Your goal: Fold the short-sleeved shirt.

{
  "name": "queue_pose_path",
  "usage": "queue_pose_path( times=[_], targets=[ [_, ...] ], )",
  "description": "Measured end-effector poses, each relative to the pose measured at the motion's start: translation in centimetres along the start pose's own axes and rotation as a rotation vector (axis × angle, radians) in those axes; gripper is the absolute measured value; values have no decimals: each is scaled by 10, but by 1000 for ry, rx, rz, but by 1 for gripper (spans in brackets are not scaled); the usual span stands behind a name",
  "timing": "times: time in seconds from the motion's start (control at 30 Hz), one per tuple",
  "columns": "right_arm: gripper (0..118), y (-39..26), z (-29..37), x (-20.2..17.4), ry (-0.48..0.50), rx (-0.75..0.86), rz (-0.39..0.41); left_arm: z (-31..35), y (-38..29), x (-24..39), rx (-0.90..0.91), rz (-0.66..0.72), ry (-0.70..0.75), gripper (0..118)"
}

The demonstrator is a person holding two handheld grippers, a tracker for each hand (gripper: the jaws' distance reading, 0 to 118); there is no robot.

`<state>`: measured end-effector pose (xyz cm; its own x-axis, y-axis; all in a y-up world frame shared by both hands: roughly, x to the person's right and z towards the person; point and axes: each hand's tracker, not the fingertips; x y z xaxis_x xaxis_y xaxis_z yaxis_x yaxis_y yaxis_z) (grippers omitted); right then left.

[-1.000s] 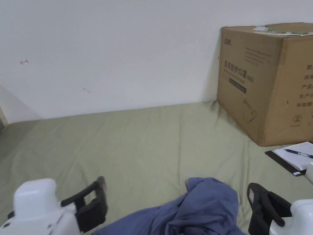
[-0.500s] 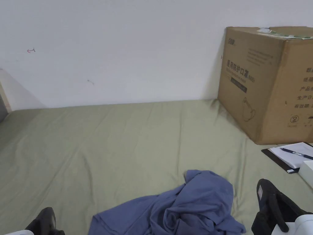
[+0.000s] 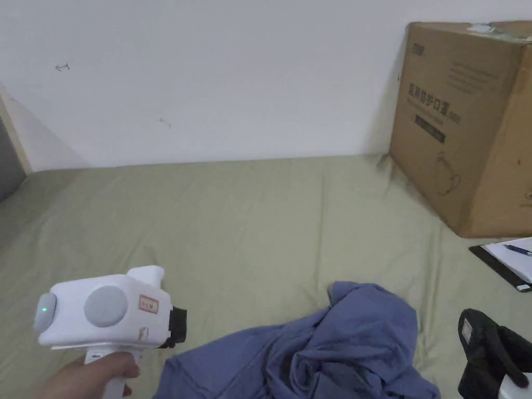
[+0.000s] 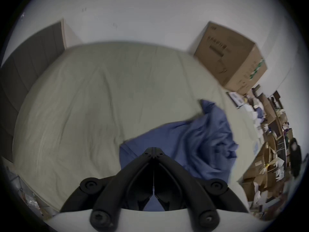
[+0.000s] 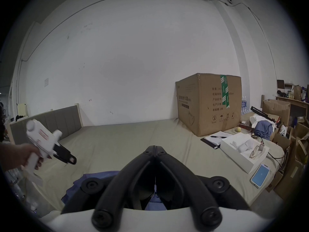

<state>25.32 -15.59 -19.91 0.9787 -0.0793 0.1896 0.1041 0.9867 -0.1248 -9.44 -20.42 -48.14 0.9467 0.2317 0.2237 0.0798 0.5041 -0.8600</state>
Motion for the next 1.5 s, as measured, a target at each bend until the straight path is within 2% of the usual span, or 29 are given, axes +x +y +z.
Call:
queue_pose_path(
  times=[0.03, 0.07, 0.1, 0.17, 0.2, 0.33, 0.47, 0.5, 0.57, 0.6, 0.67, 0.7, 0.73, 0.9, 0.93, 0.97, 1.0, 1.03, 1.07, 1.1, 1.13, 1.17, 1.2, 1.33, 1.37, 1.47, 1.5],
  targets=[
    [0, -2, -4, 2, -1, -14, -1, -16, 2, -3, -10, -22, 49, 52],
    [0, -5, -8, 3, -6, -31, 2, -33, 5, -6, -17, -55, 74, 94],
    [0, -8, -11, 5, -10, -45, 6, -45, 2, -7, -41, -85, 99, 94],
    [0, -13, -21, 9, -15, -79, 14, -68, -1, -9, -139, -153, 164, 118],
    [0, -16, -25, 10, -16, -92, 16, -80, 3, -5, -109, -184, 145, 113],
    [0, -26, -44, 12, -23, -144, 20, -119, -7, -4, -216, -245, 188, 113],
    [0, -35, -57, 7, -14, -192, 16, -136, -12, -12, -210, -235, 134, 112],
    [0, -37, -58, 6, -11, -199, 16, -130, -13, -14, -189, -225, 127, 107],
    [0, -39, -60, 3, 4, -205, 11, -115, -20, -7, -118, -231, 124, 87],
    [0, -41, -60, 2, 15, -203, 6, -108, -23, -3, -88, -247, 125, 64],
    [0, -43, -59, 6, 125, -149, -100, -97, -30, -1, -59, -290, 106, 24],
    [0, -41, -63, 7, 129, -176, -132, -92, -31, -2, -32, -300, 124, 3],
    [0, -37, -70, 8, 136, -183, -145, -88, -32, -2, -30, -260, 18, 3],
    [0, 0, -154, 35, 112, -228, -100, -63, -38, 0, 142, -199, 16, 3],
    [0, 9, -188, 44, 108, -328, -87, -57, -39, -2, 173, -160, 2, 3],
    [1, 13, -223, 53, 155, -442, -103, -53, -40, -4, 191, -118, -9, 3],
    [11, 13, -257, 60, 185, -587, -121, -51, -40, -5, 193, -92, -34, 3],
    [43, 11, -291, 65, 199, -732, -118, -50, -40, -6, 196, -80, -49, 3],
    [93, 5, -319, 69, 201, -846, -123, -48, -41, -6, 198, -84, -47, 3],
    [93, -3, -340, 73, 188, -917, -129, -47, -42, -6, 203, -88, -43, 3],
    [106, -16, -365, 76, 159, -1005, -143, -46, -43, -4, 216, -93, -45, 3],
    [118, -27, -374, 80, 103, -1011, -157, -44, -45, -3, 226, -100, -46, 3],
    [109, -36, -392, 85, 58, -953, -176, -43, -47, -1, 239, -106, -48, 3],
    [108, -73, -416, 87, -105, -981, -133, -43, -58, 0, 280, -108, -40, 3],
    [106, -80, -420, 86, -106, -1039, -122, -44, -59, 0, 278, -103, -38, 3],
    [87, -90, -421, 75, -41, -1151, -135, -50, -62, -6, 250, -73, -47, 3],
    [84, -86, -415, 70, -53, -1111, -58, -51, -62, -8, 240, -58, -56, 3]
  ],
)
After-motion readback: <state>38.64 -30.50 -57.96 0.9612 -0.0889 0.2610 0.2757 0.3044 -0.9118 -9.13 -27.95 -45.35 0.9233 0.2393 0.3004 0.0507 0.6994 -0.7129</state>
